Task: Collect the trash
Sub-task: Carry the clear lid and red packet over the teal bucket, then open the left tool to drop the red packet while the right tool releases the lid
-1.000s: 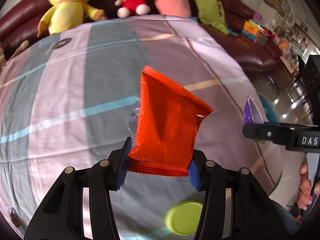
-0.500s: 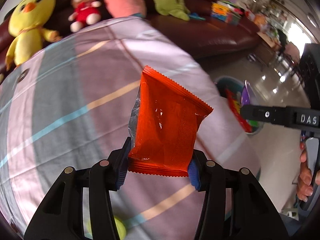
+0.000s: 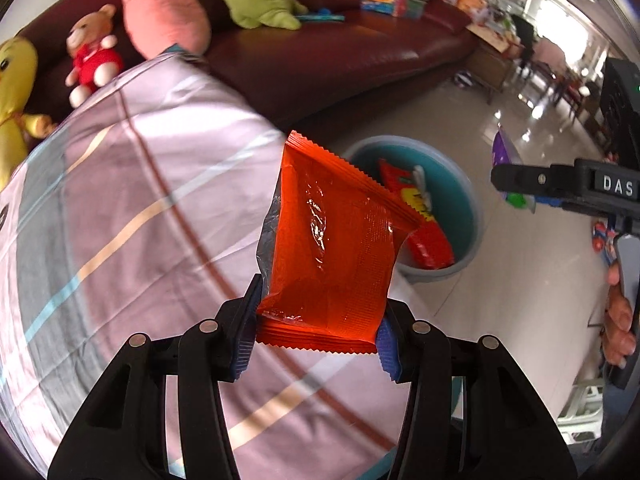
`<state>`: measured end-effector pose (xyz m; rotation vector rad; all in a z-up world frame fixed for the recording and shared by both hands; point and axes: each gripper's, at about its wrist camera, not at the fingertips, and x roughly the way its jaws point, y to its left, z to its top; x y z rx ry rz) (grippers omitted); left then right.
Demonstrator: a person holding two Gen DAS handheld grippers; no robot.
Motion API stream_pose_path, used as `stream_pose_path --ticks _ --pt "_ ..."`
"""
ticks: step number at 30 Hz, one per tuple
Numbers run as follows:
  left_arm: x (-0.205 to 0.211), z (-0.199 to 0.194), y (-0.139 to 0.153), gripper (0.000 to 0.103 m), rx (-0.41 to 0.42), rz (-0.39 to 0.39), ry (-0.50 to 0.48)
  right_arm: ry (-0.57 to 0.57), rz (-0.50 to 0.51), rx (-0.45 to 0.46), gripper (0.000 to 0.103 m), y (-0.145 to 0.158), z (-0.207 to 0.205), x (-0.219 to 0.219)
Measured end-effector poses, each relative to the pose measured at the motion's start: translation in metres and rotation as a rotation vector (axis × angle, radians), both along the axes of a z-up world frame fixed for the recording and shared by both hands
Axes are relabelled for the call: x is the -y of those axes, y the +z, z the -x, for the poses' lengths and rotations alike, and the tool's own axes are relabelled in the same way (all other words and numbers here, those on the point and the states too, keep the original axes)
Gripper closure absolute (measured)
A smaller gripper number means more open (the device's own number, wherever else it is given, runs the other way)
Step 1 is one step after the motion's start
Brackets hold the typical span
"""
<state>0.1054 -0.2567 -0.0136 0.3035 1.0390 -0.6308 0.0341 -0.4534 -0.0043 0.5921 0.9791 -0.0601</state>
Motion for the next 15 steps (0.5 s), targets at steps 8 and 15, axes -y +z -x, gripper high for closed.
stream_pose_path --ticks 8,15 --pt "0.057 -0.007 -0.014 0.052 -0.044 0.012 -0.059 -0.067 0.01 -0.007 0.051 -0.002 0.012 0.048" --pt "0.101 -0.012 -0.037 0.052 -0.089 0.008 -0.11 -0.086 -0.007 -0.047 0.051 -0.018 0.011 0.069"
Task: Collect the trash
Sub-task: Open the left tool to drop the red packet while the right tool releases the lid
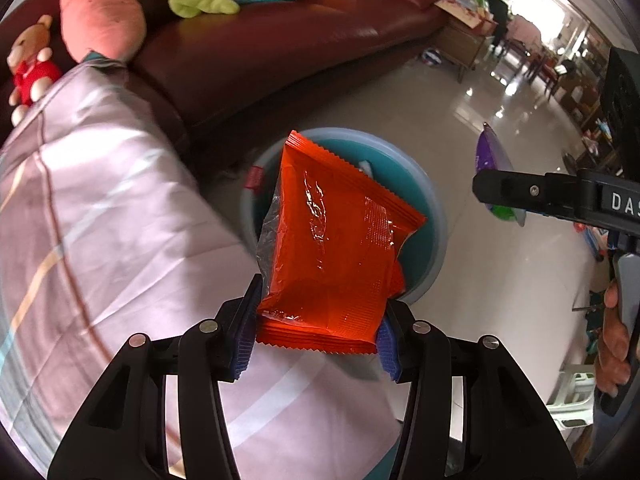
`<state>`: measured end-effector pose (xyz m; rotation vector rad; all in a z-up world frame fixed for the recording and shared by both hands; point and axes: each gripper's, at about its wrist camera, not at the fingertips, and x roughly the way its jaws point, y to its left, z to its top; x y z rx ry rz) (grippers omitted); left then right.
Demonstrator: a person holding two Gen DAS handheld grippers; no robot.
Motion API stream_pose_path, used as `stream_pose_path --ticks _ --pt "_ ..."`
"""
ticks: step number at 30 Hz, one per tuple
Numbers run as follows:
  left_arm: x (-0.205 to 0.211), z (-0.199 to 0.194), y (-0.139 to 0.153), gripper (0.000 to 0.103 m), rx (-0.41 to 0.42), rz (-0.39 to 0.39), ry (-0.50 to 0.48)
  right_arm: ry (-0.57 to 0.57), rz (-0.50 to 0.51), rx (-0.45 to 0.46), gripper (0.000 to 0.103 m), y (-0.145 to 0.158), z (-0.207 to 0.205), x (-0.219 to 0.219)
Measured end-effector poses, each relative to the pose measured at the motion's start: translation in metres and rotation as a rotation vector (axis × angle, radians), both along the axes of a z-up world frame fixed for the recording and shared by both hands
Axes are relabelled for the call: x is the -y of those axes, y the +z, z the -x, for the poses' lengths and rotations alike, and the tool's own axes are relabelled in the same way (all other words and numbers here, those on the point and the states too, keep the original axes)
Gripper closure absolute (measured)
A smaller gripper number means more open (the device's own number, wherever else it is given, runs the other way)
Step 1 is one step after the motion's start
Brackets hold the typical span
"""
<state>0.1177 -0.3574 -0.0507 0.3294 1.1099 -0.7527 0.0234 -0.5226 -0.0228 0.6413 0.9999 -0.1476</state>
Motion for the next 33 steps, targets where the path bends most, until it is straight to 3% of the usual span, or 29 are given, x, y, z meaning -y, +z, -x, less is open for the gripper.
stream_pose_path --ticks 5,8,10,12,22,24,33 --pt "0.022 -0.01 -0.02 0.051 -0.039 -0.018 -0.005 -0.009 -0.011 -0.026 0.051 -0.012 -0.005 0.011" --pt "0.029 -0.017 -0.03 0.044 -0.067 -0.026 0.003 -0.024 -0.024 -0.035 0.051 -0.018 -0.008 0.016" --pt "0.033 -0.02 -0.034 0.027 -0.074 -0.027 0.008 -0.032 -0.032 -0.041 0.051 -0.021 -0.009 0.017" --pt "0.032 -0.022 -0.036 0.02 -0.07 -0.026 0.009 -0.036 -0.037 -0.049 0.051 -0.025 -0.011 0.019" --pt "0.022 -0.011 -0.034 0.016 -0.063 -0.043 -0.018 -0.029 -0.038 -0.072 0.051 -0.032 -0.019 0.019" --pt "0.02 -0.009 -0.029 0.01 -0.048 -0.042 -0.004 -0.021 -0.04 -0.075 0.051 -0.034 -0.023 0.017" --pt "-0.004 -0.016 -0.016 0.006 -0.027 -0.02 0.063 0.028 -0.039 -0.098 0.051 -0.038 -0.037 -0.003"
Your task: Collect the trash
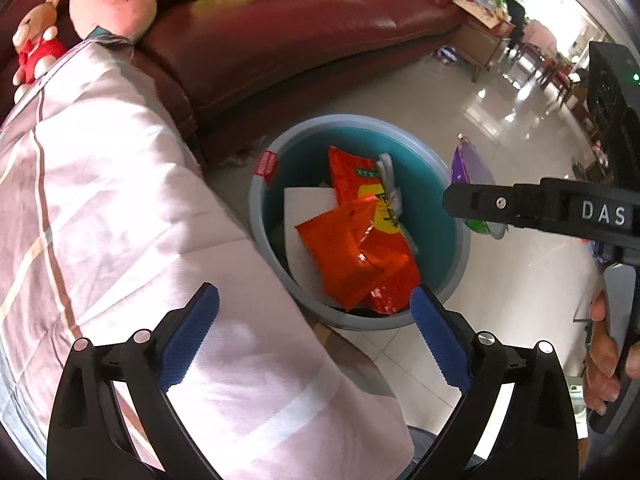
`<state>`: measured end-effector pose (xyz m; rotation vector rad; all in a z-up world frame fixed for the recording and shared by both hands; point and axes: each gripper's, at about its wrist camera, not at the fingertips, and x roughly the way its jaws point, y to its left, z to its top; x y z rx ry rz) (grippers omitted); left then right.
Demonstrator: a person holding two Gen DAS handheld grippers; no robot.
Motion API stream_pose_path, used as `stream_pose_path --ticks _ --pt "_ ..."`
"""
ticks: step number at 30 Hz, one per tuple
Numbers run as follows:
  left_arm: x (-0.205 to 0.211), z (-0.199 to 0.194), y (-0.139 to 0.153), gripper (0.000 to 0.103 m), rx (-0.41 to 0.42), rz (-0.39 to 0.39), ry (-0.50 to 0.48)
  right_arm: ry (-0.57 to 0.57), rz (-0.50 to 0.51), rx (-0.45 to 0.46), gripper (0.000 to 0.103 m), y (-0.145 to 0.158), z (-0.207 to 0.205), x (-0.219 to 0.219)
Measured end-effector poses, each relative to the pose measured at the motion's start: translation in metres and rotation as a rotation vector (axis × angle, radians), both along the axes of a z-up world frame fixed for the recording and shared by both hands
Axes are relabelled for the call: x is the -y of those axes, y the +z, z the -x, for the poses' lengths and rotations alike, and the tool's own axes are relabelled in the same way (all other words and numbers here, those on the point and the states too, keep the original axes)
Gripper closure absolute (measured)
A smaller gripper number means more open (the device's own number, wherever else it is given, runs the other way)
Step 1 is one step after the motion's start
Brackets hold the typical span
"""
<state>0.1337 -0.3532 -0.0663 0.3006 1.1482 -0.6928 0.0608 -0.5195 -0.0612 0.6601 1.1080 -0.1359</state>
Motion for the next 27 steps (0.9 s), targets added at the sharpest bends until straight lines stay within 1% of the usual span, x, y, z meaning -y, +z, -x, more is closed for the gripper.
stream_pose_path --ticks 11,15,16,18,27 --pt "-0.017 -0.007 0.004 0.006 0.003 0.009 0.025 0.038 0.007 -0.027 0.051 -0.008 -0.025 -0.015" --pt "-0.025 -0.012 0.005 0.006 -0.011 0.021 0.046 0.062 0.016 -0.02 0.05 -0.006 -0.036 -0.022" --pt "-0.027 -0.014 0.004 0.006 -0.015 0.021 0.052 0.067 0.013 -0.018 0.049 -0.006 -0.039 -0.023" --pt "-0.028 -0.015 0.004 0.006 -0.022 0.024 0.055 0.059 0.001 -0.013 0.031 -0.006 -0.043 -0.023" --pt "-0.035 -0.014 0.002 0.006 -0.029 0.039 0.06 0.032 -0.009 -0.032 0.03 -0.009 -0.039 -0.018"
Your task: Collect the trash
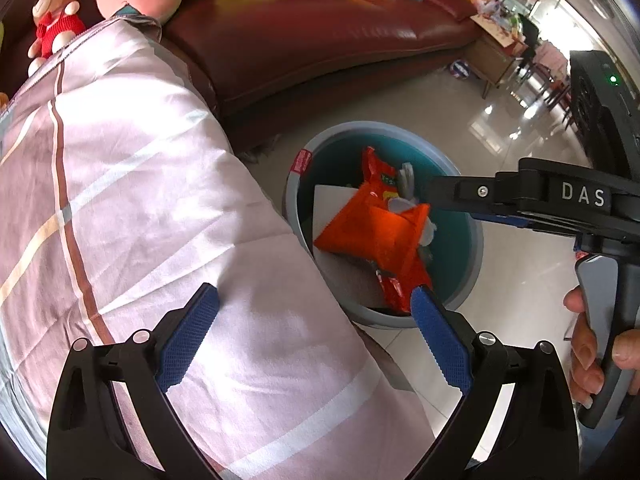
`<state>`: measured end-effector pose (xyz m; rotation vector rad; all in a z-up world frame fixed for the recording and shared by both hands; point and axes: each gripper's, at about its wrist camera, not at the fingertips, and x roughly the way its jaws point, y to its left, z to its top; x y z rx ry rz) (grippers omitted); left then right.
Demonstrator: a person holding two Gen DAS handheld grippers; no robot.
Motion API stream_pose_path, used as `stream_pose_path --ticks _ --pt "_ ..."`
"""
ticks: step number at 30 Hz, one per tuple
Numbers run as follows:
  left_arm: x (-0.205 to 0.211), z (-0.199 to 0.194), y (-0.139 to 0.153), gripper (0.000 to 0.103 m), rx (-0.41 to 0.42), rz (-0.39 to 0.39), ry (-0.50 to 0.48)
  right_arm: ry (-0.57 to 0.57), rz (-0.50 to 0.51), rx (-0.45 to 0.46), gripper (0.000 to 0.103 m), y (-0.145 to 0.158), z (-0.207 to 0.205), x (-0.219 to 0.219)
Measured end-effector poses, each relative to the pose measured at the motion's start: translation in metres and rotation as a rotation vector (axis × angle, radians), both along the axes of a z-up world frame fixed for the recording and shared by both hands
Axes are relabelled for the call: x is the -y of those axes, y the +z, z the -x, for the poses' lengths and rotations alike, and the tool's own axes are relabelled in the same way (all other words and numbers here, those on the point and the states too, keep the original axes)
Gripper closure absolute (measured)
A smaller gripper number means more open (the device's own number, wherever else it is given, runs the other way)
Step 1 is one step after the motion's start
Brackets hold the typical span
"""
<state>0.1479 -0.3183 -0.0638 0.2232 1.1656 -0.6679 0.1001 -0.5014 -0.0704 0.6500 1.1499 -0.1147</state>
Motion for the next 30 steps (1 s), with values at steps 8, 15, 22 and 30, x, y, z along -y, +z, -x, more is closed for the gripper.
stream_pose_path --ticks 8,15,22,30 --pt "-0.007 0.009 0.005 0.006 -0.001 0.005 0.022 -0.033 0.014 0.001 0.024 0.011 0.014 0.004" --pt "-0.021 0.025 0.03 0.006 0.079 -0.016 0.053 -0.01 0.054 0.031 0.009 0.03 0.037 -0.007" --pt "-0.044 0.045 0.055 0.004 0.151 -0.019 0.118 0.036 0.144 0.06 0.007 0.056 0.07 -0.029" --pt "-0.072 0.069 0.07 0.004 0.157 0.002 0.169 0.074 0.228 0.089 0.007 0.072 0.109 -0.06"
